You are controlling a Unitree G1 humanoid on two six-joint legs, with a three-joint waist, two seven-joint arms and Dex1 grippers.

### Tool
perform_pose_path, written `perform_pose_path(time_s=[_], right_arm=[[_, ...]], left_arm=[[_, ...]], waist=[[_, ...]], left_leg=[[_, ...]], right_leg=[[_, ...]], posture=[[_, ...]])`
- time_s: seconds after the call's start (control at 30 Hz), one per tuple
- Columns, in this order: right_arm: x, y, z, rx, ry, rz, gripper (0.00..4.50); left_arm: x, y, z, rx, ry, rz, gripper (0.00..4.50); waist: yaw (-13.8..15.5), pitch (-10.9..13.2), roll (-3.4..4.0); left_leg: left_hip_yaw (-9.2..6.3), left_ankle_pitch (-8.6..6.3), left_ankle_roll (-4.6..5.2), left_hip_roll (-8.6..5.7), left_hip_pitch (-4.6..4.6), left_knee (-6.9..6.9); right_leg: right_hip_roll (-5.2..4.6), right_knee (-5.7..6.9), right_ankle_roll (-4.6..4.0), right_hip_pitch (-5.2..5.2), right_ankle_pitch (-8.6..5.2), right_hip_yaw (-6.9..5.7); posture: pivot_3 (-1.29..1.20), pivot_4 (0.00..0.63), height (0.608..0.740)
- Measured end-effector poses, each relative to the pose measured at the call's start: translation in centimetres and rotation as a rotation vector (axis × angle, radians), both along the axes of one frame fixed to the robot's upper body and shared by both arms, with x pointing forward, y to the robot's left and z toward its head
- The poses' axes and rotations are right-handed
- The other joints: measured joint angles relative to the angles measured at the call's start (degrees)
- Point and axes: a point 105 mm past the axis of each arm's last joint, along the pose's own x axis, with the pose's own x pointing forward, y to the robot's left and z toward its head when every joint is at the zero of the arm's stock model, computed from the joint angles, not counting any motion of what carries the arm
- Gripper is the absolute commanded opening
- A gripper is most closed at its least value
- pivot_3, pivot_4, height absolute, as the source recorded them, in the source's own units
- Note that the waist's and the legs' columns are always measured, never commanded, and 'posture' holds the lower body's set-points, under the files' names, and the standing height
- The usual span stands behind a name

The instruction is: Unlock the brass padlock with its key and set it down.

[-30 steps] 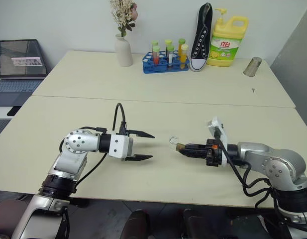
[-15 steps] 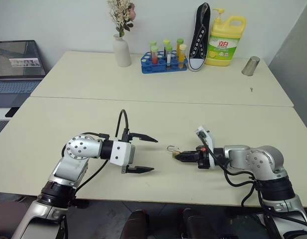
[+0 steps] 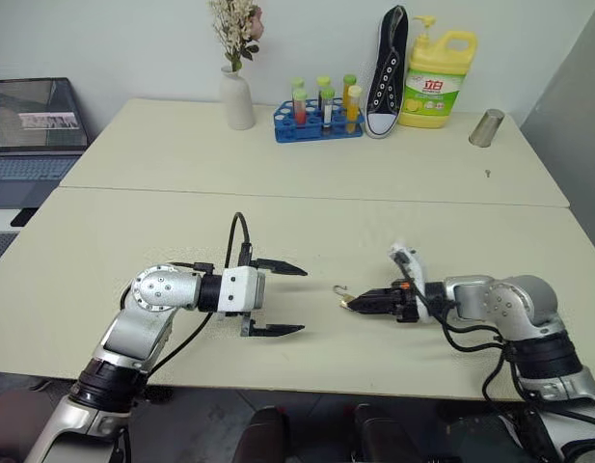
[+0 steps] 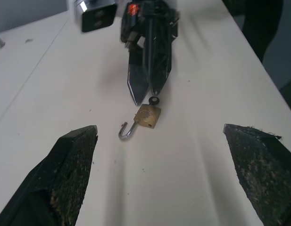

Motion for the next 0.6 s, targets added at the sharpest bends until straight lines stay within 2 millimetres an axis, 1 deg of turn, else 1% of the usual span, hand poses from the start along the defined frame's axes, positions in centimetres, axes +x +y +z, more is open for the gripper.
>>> perform_pose_path(time_s=[0.03, 0.07, 0.17, 0.2, 0.23, 0.27, 0.33, 0.4, 0.43, 0.53, 0.6], right_arm=[[-0.1, -0.5, 0.1, -0.009, -0.014, -0.010, 4.38], [-0.6, -1.0, 0.1, -0.030, -0.041, -0.004, 4.45], [-2.7, -3.2, -0.2, -0.175, -0.187, 0.029, 4.45], [-3.4, -3.7, -0.3, -0.219, -0.232, 0.046, 4.45], [-4.1, -3.8, -0.2, -0.240, -0.276, 0.065, 4.45], [-4.6, -3.4, 0.4, -0.225, -0.332, 0.084, 4.45], [-4.8, -2.6, 2.3, -0.188, -0.457, 0.094, 4.45], [-4.7, -2.8, 4.1, -0.187, -0.568, 0.079, 4.45], [-4.7, -3.1, 4.5, -0.197, -0.599, 0.072, 4.45], [-4.8, -4.0, 4.3, -0.260, -0.632, 0.067, 4.45], [-5.0, -4.1, 4.1, -0.273, -0.640, 0.071, 4.45]], left_arm=[[0.2, 0.0, 0.0, -0.013, 0.047, 0.024, 4.50], [0.2, 0.0, 0.0, -0.012, 0.076, 0.033, 4.50], [0.3, 0.8, -0.2, 0.039, 0.137, 0.070, 4.50], [0.3, 1.1, -0.2, 0.055, 0.147, 0.082, 4.50], [0.4, 1.4, -0.3, 0.072, 0.154, 0.092, 4.50], [0.5, 1.6, -0.3, 0.085, 0.154, 0.100, 4.50], [0.5, 1.6, -0.2, 0.093, 0.142, 0.093, 4.50], [0.3, 1.6, -0.1, 0.099, 0.140, 0.071, 4.50], [0.2, 1.6, -0.2, 0.102, 0.143, 0.064, 4.50], [0.0, 1.7, -0.2, 0.115, 0.152, 0.046, 4.50], [-0.1, 1.7, -0.2, 0.117, 0.155, 0.038, 4.50]], waist=[[0.0, 0.0, 0.00], [0.0, 0.0, 0.00], [0.4, 0.0, 0.02], [0.4, 0.0, 0.02], [0.4, 0.0, 0.01], [0.4, 0.0, 0.00], [-0.3, 0.1, 0.03], [-0.5, 0.1, 0.02], [-0.6, 0.1, 0.02], [-0.5, 0.1, 0.02], [-0.5, 0.1, 0.02]], left_leg=[[0.01, 0.00, 0.00, 0.00, -0.01, 0.02], [-0.03, 0.00, 0.00, -0.02, 0.00, 0.01], [-0.06, -0.01, -0.01, -0.04, -0.03, -0.05], [-0.06, -0.01, -0.01, -0.03, -0.03, -0.07], [-0.05, -0.02, -0.01, -0.01, -0.03, -0.07], [-0.04, -0.02, -0.02, 0.03, -0.02, -0.07], [0.09, -0.02, -0.03, 0.06, 0.04, -0.06], [0.08, -0.02, -0.03, 0.07, 0.08, -0.05], [0.06, -0.02, -0.03, 0.06, 0.08, -0.05], [0.05, -0.02, -0.03, 0.05, 0.05, -0.05], [0.07, -0.02, -0.03, 0.04, 0.04, -0.05]], right_leg=[[0.00, 0.00, 0.02, 0.00, 0.00, 0.00], [0.01, 0.00, 0.05, 0.00, -0.03, -0.02], [0.02, -0.05, 0.17, -0.01, -0.12, -0.05], [0.02, -0.06, 0.20, -0.01, -0.15, -0.04], [0.02, -0.08, 0.20, -0.01, -0.15, -0.04], [0.02, -0.08, 0.20, -0.01, -0.15, -0.02], [0.01, -0.03, 0.21, -0.02, -0.15, 0.02], [0.00, -0.03, 0.21, 0.01, -0.14, 0.03], [0.00, -0.03, 0.21, 0.01, -0.14, 0.04], [-0.01, -0.04, 0.20, 0.01, -0.15, 0.05], [-0.02, -0.04, 0.20, 0.00, -0.15, 0.07]], posture=[[0.00, 0.150, 0.740], [0.00, 0.150, 0.740], [0.00, 0.150, 0.740], [0.00, 0.150, 0.740], [0.00, 0.150, 0.740], [0.00, 0.150, 0.740], [0.00, 0.150, 0.740], [0.00, 0.150, 0.740], [0.00, 0.150, 0.740], [0.00, 0.150, 0.740], [0.00, 0.150, 0.740]])
